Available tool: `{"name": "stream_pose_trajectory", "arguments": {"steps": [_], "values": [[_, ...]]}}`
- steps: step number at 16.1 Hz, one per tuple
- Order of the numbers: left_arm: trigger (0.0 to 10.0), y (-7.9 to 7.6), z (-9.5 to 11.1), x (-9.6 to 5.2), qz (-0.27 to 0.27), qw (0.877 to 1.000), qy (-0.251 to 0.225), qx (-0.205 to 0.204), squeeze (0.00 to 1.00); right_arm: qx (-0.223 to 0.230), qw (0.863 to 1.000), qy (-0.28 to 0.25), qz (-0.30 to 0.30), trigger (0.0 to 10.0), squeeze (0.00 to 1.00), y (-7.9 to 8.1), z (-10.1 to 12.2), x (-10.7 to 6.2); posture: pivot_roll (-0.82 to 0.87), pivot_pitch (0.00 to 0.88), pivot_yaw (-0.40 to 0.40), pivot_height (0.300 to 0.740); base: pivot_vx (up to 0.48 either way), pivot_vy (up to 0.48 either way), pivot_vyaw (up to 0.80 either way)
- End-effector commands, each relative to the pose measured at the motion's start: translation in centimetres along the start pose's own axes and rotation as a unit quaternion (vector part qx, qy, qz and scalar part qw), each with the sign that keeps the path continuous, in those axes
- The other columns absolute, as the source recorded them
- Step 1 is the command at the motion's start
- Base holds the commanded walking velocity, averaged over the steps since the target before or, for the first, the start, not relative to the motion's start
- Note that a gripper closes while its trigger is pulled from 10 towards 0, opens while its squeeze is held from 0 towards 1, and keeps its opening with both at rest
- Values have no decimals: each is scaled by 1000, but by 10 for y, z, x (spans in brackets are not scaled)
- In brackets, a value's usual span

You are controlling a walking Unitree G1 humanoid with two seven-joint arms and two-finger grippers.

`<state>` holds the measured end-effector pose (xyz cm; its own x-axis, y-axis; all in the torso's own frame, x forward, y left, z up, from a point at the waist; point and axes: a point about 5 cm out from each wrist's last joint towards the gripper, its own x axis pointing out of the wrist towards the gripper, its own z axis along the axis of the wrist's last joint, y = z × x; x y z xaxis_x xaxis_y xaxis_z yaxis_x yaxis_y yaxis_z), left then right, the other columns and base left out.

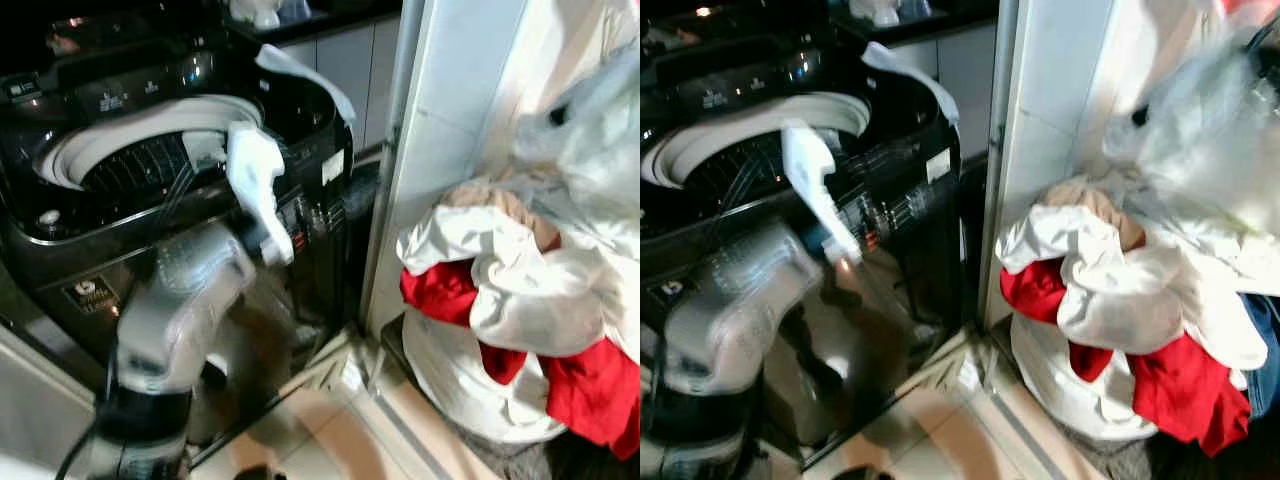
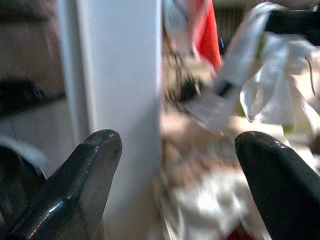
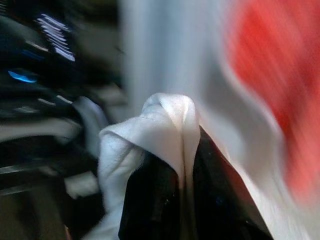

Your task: Clothes washing

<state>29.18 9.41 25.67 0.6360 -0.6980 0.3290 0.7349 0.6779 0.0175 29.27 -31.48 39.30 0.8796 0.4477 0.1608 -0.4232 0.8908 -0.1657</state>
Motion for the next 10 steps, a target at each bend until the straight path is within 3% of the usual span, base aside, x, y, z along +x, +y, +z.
{"name": "stream_pose_trajectory", "arguments": {"steps": [1,2,3,4,5,7,10], "values": [[10000,11,24,4,30,998,-54,14,0,-30,997,-27,59,0,0,16,22,5,13,0,31,740,0,0,0],[10000,17,39,8,50,995,-87,16,0,-35,996,-48,68,0,0,20,34,9,13,0,31,740,0,0,0],[10000,24,61,13,67,989,-128,27,0,-5,990,-99,96,0,0,29,54,17,14,0,22,740,0,0,0],[10000,30,81,16,76,983,-161,31,667,17,982,-129,136,0,0,42,65,26,15,0,18,740,0,0,0],[10000,32,91,16,75,980,-181,24,1000,23,979,-133,153,0,0,48,66,30,15,0,18,740,0,0,0],[10000,30,112,21,43,978,-204,18,1000,47,970,-117,209,0,0,73,53,50,26,0,8,740,0,0,0],[10000,21,117,31,7,976,-217,-20,1000,110,958,-90,249,0,0,106,26,83,37,0,3,740,0,0,0]]}}
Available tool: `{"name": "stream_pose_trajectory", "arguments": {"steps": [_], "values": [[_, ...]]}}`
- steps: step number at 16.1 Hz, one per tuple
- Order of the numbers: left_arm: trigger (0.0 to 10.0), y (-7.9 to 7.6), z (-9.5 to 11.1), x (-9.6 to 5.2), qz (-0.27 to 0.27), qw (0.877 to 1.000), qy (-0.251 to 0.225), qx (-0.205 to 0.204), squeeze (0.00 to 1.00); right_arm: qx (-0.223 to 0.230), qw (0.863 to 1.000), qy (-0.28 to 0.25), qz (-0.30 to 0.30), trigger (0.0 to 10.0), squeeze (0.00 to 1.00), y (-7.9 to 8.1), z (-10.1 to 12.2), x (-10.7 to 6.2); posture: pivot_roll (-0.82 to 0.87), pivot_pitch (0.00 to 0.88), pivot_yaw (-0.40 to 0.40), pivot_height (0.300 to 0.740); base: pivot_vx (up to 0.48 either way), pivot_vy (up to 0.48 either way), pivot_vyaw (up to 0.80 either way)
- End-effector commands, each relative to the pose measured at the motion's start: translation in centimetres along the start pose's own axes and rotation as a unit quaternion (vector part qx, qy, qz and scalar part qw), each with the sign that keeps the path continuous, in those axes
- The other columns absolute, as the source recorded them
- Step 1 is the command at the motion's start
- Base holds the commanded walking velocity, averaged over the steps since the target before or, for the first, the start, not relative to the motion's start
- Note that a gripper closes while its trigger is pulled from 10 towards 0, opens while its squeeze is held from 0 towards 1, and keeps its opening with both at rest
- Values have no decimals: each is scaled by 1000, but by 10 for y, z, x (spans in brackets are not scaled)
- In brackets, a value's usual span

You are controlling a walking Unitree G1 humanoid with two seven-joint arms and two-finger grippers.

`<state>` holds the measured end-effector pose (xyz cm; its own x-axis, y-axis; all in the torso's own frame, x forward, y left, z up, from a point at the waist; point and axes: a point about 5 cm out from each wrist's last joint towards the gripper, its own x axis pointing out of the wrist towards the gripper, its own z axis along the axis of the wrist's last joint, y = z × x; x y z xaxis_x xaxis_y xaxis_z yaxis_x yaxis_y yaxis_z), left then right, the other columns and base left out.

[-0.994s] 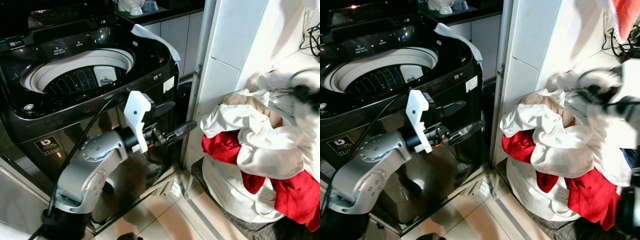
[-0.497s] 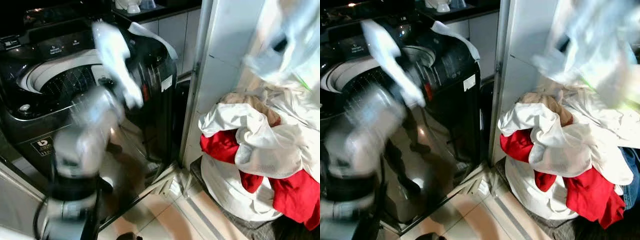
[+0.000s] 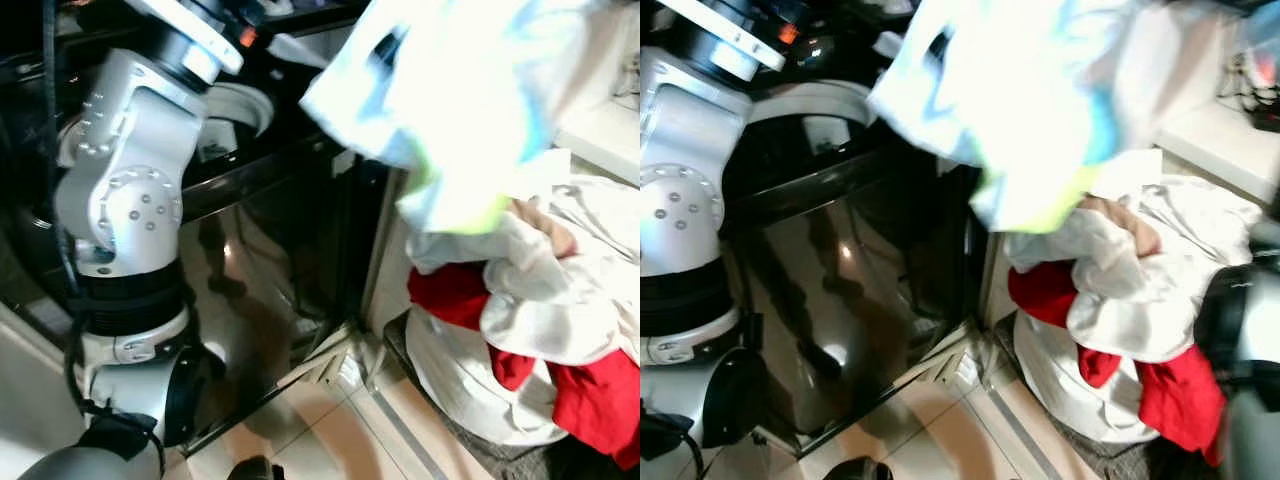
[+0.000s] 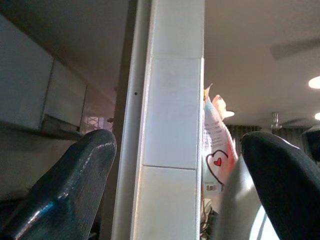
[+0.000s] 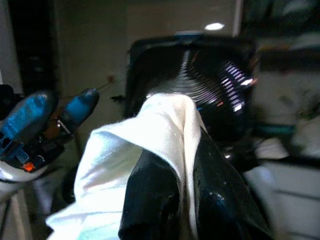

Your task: Clothes washing

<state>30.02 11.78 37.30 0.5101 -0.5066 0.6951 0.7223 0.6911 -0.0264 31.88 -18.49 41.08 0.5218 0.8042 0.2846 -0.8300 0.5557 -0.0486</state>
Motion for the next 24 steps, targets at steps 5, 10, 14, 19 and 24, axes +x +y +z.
{"name": "stream_pose_trajectory", "arguments": {"steps": [5,10,14,19,24], "values": [[10000,-11,-36,-1,-23,995,98,-12,0,41,998,8,41,0,0,26,-25,30,42,0,3,740,0,0,0],[10000,-17,-77,-18,-39,978,204,12,0,74,996,16,53,0,0,38,-38,38,39,0,8,740,0,0,0],[10000,-33,-84,-31,-94,969,220,-60,0,84,995,23,42,0,0,42,-44,37,36,0,14,740,0,0,0],[0,-18,-91,-38,-42,968,246,-20,0,89,995,27,37,0,0,48,-50,34,33,0,24,740,0,0,0],[0,-9,-90,-43,-7,970,241,-3,0,103,994,28,24,0,0,49,-57,30,33,0,25,740,0,0,0]]}}
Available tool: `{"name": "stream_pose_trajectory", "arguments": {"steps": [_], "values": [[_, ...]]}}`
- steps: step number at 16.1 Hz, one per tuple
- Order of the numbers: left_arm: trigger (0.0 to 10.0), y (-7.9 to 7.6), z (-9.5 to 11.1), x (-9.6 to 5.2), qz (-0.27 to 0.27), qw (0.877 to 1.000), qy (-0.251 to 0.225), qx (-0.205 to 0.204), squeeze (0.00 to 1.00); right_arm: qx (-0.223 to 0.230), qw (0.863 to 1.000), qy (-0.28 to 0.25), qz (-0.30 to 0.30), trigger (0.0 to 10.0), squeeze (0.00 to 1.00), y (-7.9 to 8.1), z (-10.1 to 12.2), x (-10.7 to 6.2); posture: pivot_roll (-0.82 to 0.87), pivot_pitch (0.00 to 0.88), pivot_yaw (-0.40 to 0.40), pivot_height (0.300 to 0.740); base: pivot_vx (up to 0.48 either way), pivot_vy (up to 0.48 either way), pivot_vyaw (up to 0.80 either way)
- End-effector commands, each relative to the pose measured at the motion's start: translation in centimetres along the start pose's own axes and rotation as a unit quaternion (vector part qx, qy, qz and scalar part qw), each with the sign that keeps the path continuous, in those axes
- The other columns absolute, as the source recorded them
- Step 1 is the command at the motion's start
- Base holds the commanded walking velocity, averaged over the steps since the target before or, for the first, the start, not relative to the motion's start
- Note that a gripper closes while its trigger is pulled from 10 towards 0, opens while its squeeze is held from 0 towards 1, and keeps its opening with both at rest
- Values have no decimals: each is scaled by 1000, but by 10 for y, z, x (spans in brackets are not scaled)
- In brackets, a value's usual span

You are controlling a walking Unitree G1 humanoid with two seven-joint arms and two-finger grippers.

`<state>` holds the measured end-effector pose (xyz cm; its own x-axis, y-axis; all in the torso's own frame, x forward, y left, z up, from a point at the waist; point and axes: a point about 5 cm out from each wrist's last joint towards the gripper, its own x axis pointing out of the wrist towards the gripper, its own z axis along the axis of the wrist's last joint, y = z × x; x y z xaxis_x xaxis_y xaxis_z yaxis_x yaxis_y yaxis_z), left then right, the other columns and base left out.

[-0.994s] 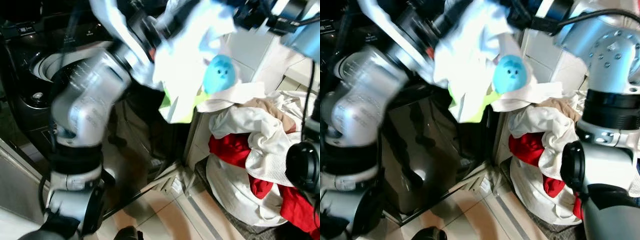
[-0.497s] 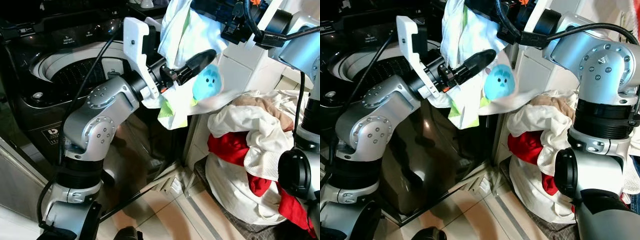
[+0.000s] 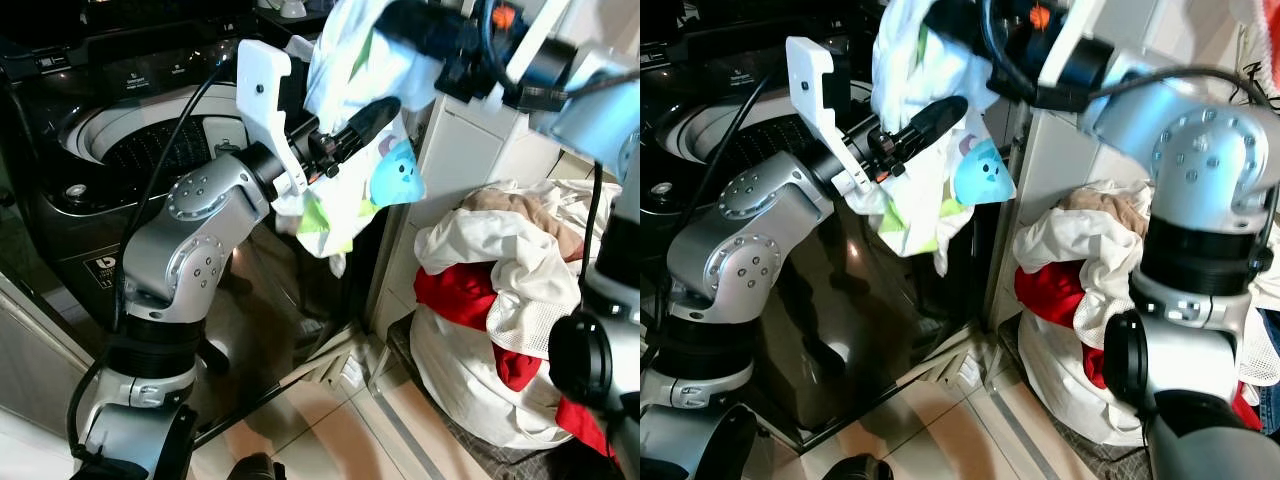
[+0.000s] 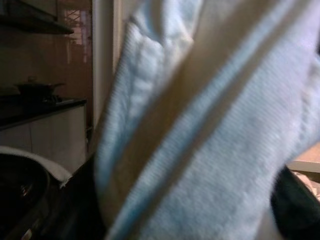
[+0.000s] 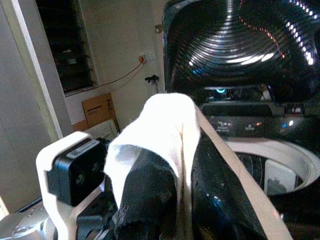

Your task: Clothes washing

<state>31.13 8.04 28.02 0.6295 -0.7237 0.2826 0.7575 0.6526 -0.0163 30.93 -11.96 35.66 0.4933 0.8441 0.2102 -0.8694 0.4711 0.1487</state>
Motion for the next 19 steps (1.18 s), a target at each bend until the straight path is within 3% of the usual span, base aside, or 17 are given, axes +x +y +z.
{"name": "stream_pose_trajectory", "arguments": {"steps": [1,6,10,11,12,13,16,19], "values": [[0,7,-2,-5,21,1000,4,1,0,0,1000,-11,-1,0,0,3,3,-3,33,0,25,740,0,0,0],[0,14,-5,-13,49,999,1,-7,0,24,999,-11,-26,0,0,3,-11,-8,34,0,25,740,0,0,0],[0,12,-16,-24,39,999,22,-4,0,44,998,-8,-42,0,0,3,-24,-11,32,0,24,740,0,0,0],[0,13,-20,-27,43,999,30,0,0,51,997,-3,-56,2314,0,1,-32,-12,37,0,21,740,0,0,0],[0,14,-22,-28,49,998,36,5,0,58,996,1,-73,10000,55,-1,-36,-13,38,0,22,740,0,0,0],[0,16,-22,-28,57,998,36,9,0,77,994,-9,-81,10000,1000,-4,-38,-13,38,0,22,740,0,0,0],[0,29,-16,-23,84,995,29,48,0,102,986,-40,-124,10000,1000,-16,-32,-20,40,0,23,740,0,0,0],[0,63,3,-11,147,983,13,113,0,81,977,-69,-184,10000,1000,-24,-22,-39,38,0,27,740,0,0,0]]}}
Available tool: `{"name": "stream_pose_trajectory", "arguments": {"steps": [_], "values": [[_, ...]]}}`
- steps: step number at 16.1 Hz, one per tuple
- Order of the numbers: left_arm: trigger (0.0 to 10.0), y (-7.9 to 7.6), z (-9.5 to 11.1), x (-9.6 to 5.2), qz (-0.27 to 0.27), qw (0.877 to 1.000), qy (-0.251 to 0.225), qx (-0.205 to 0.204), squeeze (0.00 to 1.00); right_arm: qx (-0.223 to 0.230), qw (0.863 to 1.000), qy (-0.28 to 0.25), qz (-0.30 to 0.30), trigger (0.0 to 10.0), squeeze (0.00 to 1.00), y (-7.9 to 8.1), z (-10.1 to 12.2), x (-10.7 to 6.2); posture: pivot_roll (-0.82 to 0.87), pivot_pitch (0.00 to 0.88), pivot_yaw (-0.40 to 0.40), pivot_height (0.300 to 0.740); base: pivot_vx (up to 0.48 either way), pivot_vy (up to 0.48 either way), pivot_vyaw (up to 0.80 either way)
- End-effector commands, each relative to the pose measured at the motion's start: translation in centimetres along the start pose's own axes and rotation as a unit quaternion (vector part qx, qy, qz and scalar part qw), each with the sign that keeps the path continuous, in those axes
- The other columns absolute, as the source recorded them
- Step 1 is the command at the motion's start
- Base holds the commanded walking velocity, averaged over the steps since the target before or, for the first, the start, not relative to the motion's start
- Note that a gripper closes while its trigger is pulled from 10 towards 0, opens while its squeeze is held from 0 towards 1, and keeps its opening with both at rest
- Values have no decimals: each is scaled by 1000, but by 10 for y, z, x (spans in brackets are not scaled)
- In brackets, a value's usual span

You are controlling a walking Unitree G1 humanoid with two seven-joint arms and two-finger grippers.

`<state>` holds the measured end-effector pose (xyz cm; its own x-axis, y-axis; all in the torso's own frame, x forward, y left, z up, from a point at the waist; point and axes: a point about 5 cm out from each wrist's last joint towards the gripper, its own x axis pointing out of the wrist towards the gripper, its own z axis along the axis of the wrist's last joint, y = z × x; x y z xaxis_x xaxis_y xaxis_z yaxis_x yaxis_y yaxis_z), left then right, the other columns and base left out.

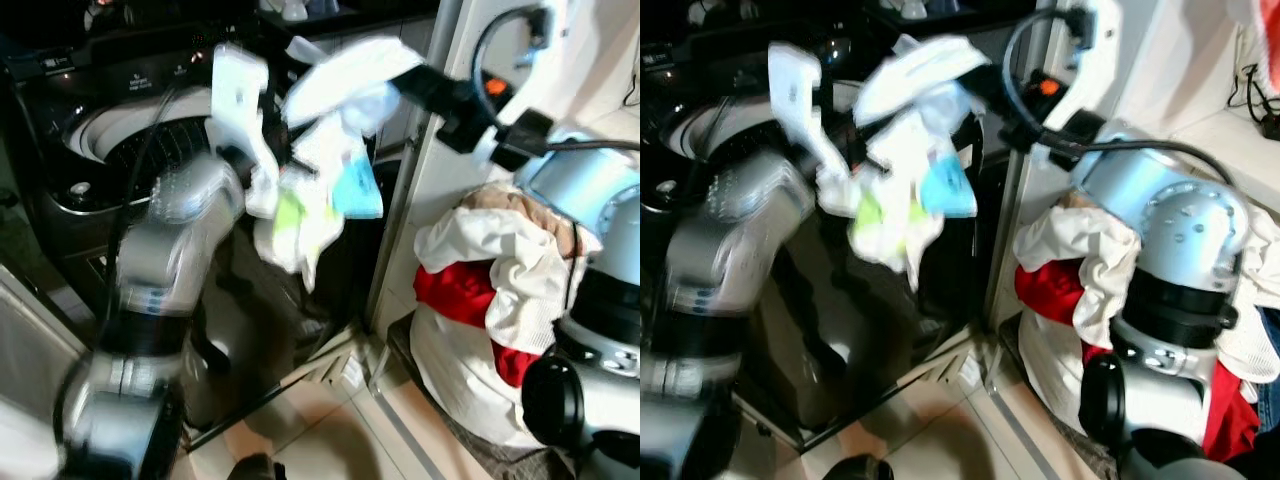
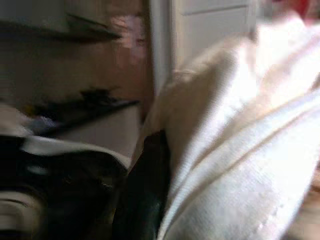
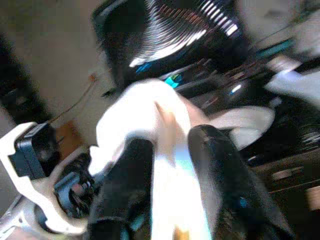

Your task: Clothes washing

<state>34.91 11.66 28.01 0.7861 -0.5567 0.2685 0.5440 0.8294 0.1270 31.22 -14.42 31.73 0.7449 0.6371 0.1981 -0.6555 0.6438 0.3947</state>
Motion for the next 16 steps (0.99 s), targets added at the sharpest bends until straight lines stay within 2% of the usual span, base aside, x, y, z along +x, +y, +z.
{"name": "stream_pose_trajectory", "arguments": {"steps": [1,2,3,4,6,7,8,9,10,11,12,13,15,16], "values": [[0,21,2,0,47,999,-1,22,0,-15,999,-39,-30,10000,745,-6,14,-13,24,0,35,740,0,0,0],[0,31,8,9,70,996,-2,50,0,-23,998,-42,-28,10000,0,-5,15,-17,20,0,37,740,0,0,0],[0,47,21,22,110,988,-3,106,0,-45,999,-25,-18,10000,0,0,10,-19,11,0,38,740,0,0,0],[0,78,55,38,205,950,0,235,0,-95,995,31,-7,10000,0,8,-8,-20,1,0,41,740,0,0,0],[0,100,79,38,276,913,17,301,0,-107,992,63,-6,10000,0,14,-25,-16,-27,0,61,740,0,0,0],[0,113,86,34,323,899,28,294,0,-105,992,72,-13,10000,0,18,-36,-12,-47,0,75,740,0,0,0],[0,116,85,33,335,901,26,273,0,-104,992,73,-17,10000,0,19,-38,-10,-47,0,75,740,0,0,0],[10000,118,72,31,342,914,43,215,0,-105,991,74,-28,10000,0,19,-42,-9,-71,0,88,740,0,0,0],[10000,114,42,31,334,926,81,155,0,-105,991,71,-48,10000,0,21,-48,-7,-100,0,97,740,0,0,0],[10000,108,23,33,327,929,102,137,0,-106,990,69,-57,10000,0,22,-53,-7,-111,0,99,740,0,0,0],[10000,106,18,33,326,928,109,145,0,-106,990,69,-58,10000,0,23,-54,-8,-121,0,100,740,0,0,0],[10000,101,0,31,326,921,144,157,0,-111,989,80,-59,10000,0,27,-61,-9,-142,0,105,740,0,0,0],[10000,96,-20,28,313,919,185,155,0,-116,987,94,-58,10000,0,29,-67,-10,-156,0,110,740,0,0,0],[10000,93,-34,24,300,919,216,138,0,-118,986,102,-59,10000,0,31,-70,-11,-164,0,115,740,0,0,0]]}}
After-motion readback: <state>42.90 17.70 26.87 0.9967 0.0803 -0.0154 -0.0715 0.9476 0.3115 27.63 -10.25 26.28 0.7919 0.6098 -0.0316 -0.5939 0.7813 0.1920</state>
